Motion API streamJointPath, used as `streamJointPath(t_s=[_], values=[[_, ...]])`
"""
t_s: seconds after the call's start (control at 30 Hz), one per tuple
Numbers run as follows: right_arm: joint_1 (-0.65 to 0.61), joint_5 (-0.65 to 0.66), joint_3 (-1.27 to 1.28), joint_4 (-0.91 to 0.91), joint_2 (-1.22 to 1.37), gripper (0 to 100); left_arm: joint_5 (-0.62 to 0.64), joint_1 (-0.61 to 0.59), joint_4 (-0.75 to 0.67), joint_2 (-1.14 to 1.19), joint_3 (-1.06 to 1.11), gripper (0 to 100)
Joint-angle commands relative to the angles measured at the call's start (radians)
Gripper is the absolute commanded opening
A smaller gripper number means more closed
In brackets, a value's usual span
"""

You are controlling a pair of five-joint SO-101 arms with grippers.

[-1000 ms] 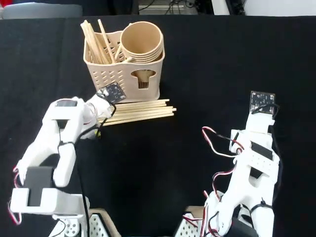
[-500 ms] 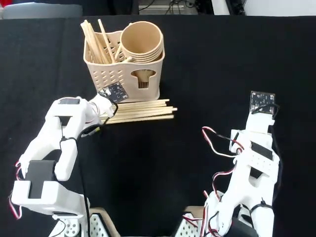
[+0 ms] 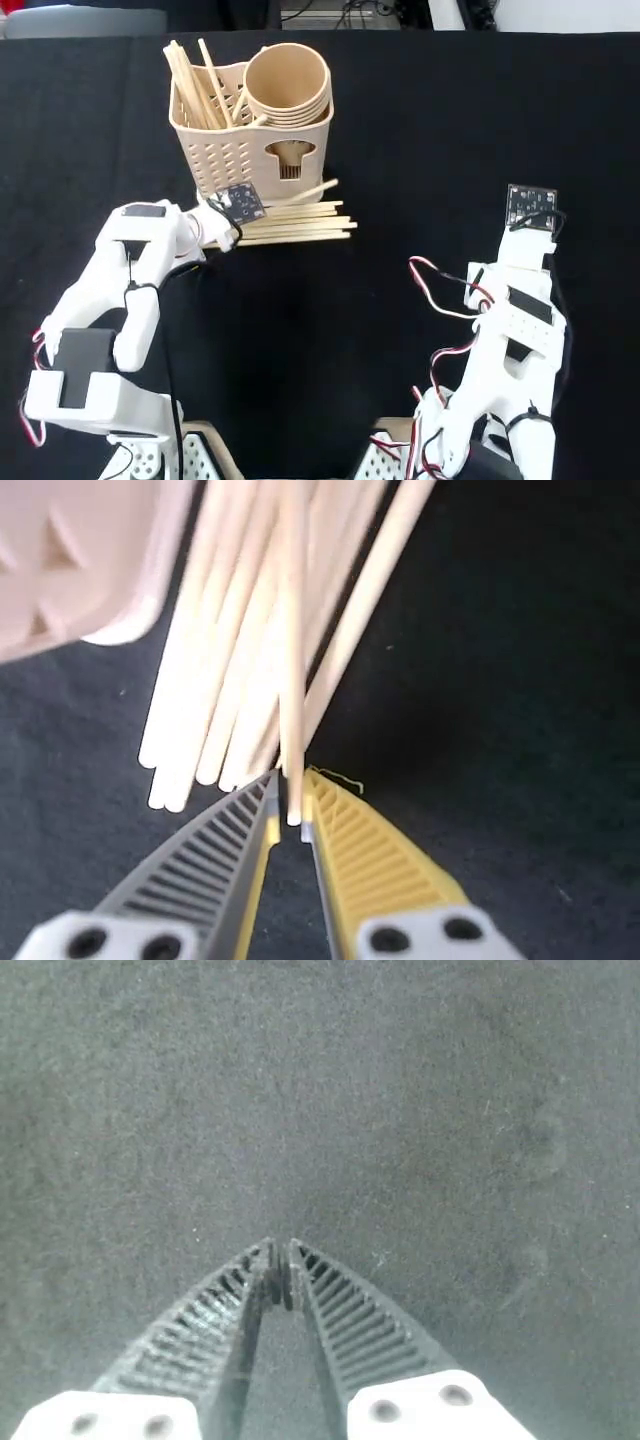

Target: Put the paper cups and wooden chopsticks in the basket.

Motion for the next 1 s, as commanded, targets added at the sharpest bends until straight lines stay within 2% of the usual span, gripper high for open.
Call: streamJointPath(t_s=[0.0, 0.1, 0.23, 0.33, 0.47, 0.67, 0.73, 0.83, 0.9, 0.97], values=[[-0.011, 0.008, -0.004, -0.020, 0.008, 2.5, -0.017, 0.025, 0.064, -0.011, 0.015, 3], [-0.011, 0.008, -0.004, -0.021, 0.008, 2.5, -0.021, 0.025, 0.189, -0.057, -0.012, 3], [-0.011, 0.008, -0.004, -0.021, 0.008, 2.5, -0.115, 0.025, 0.354, -0.196, 0.012, 3], [-0.011, 0.008, -0.004, -0.021, 0.008, 2.5, -0.170, 0.016, 0.423, -0.336, 0.087, 3], [-0.009, 0.008, -0.004, -0.021, 0.008, 2.5, -0.275, -0.018, 0.431, -0.545, 0.272, 3], [-0.009, 0.008, -0.002, -0.020, 0.008, 2.5, -0.520, -0.170, 0.431, -0.876, 0.532, 3], [-0.009, 0.008, -0.002, -0.020, 0.008, 2.5, -0.548, -0.217, 0.431, -0.988, 0.587, 6], [-0.009, 0.008, -0.002, -0.020, 0.008, 2.5, -0.552, -0.260, 0.433, -1.148, 0.651, 17], [-0.009, 0.008, -0.002, -0.020, 0.008, 2.5, -0.554, -0.246, 0.437, -1.243, 0.691, 24], [-0.009, 0.008, -0.002, -0.020, 0.008, 2.5, -0.546, -0.209, 0.440, -1.320, 0.730, 24]])
